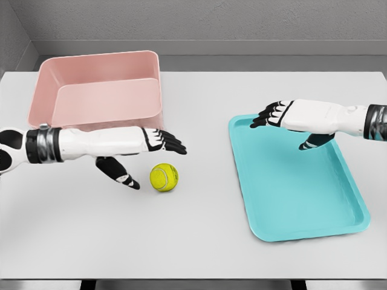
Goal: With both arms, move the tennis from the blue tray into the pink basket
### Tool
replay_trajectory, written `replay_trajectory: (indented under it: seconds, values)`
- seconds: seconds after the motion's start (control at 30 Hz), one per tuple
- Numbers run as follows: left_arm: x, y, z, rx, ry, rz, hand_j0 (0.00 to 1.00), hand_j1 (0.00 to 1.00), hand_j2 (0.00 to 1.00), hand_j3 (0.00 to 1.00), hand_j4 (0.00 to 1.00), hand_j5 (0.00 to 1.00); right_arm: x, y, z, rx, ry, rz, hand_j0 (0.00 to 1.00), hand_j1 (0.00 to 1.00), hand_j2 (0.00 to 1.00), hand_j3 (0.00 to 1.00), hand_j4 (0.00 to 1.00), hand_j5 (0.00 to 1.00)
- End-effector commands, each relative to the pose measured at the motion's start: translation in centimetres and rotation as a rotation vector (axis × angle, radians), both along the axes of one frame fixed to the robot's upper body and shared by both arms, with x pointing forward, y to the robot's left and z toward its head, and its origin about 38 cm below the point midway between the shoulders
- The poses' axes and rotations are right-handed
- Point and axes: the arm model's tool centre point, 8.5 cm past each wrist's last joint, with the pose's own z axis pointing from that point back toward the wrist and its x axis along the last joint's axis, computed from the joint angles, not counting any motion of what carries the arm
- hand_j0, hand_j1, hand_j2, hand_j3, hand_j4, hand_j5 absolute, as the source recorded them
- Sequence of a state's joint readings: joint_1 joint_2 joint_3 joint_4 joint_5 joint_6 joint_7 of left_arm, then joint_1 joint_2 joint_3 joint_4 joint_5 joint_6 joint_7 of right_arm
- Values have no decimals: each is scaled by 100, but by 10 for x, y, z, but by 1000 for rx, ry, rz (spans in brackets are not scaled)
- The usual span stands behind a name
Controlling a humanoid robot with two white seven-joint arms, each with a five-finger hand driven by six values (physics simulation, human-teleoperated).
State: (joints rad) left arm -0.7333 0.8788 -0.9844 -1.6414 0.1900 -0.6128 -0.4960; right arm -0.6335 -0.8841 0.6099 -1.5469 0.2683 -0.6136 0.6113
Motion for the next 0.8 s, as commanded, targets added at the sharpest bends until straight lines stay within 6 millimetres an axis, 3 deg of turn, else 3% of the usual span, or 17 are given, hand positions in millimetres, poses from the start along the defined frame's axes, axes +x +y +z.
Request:
replay_trajectory:
  seconds: [0.0, 0.33, 0.77]
  values:
    - [-9, -1, -15, 6, 122, -41, 100, 100, 100, 100, 100, 100, 0, -1, 1, 7, 3, -5, 100, 100, 100, 100, 100, 100]
    - [-9, -3, -12, 12, 119, -59, 100, 100, 100, 100, 100, 100, 2, -6, -6, 5, 21, -25, 100, 100, 100, 100, 100, 100]
    - [14, -16, -17, -17, 96, -24, 100, 100, 100, 100, 100, 100, 4, -10, -8, 5, 28, -39, 100, 100, 100, 100, 100, 100]
